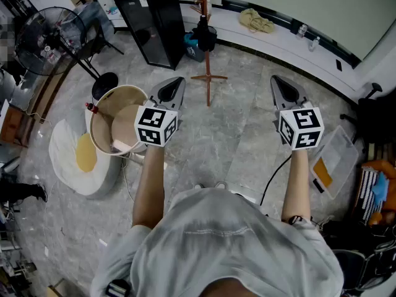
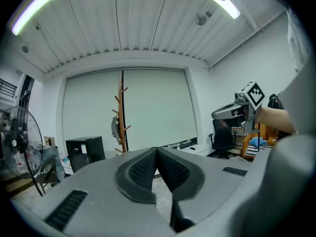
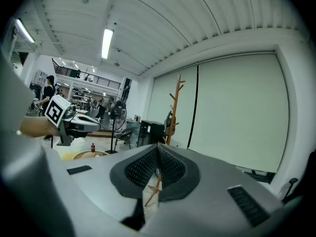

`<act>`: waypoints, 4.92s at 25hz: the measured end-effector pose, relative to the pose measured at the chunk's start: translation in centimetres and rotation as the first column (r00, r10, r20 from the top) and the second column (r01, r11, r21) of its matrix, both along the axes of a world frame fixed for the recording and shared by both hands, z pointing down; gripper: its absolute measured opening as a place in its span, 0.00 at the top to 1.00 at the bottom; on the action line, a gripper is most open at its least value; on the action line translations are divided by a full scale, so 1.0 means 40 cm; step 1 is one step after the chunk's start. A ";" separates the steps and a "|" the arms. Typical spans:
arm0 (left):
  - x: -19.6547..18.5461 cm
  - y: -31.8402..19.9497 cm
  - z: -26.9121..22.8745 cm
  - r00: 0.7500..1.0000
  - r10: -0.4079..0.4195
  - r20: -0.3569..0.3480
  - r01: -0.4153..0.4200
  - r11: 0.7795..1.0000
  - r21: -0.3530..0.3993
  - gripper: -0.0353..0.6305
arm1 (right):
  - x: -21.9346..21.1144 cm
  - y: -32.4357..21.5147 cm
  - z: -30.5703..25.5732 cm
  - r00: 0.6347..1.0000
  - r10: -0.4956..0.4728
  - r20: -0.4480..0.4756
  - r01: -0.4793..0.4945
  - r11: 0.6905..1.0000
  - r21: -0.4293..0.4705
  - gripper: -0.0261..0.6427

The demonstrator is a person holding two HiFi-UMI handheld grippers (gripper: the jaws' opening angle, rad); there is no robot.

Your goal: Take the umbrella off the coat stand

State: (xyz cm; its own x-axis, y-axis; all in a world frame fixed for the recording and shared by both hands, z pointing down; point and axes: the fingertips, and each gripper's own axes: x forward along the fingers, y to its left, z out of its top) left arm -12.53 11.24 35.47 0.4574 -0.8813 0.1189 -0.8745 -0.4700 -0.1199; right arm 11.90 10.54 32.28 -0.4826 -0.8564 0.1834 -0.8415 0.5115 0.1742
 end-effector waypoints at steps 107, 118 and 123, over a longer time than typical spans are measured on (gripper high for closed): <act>-0.219 -1.166 0.081 0.895 -0.440 0.066 0.445 0.890 -0.097 0.59 | -0.233 -1.415 0.041 0.933 -0.358 0.035 0.359 0.933 -0.035 0.93; -0.249 -1.067 -0.012 0.878 -0.475 0.053 0.477 0.878 -0.034 0.59 | -0.294 -1.384 0.020 0.912 -0.410 0.003 0.410 0.911 -0.030 0.93; -0.251 -1.053 -0.023 0.876 -0.479 0.052 0.481 0.876 -0.026 0.59 | -0.304 -1.375 0.021 0.906 -0.423 0.001 0.423 0.906 -0.034 0.93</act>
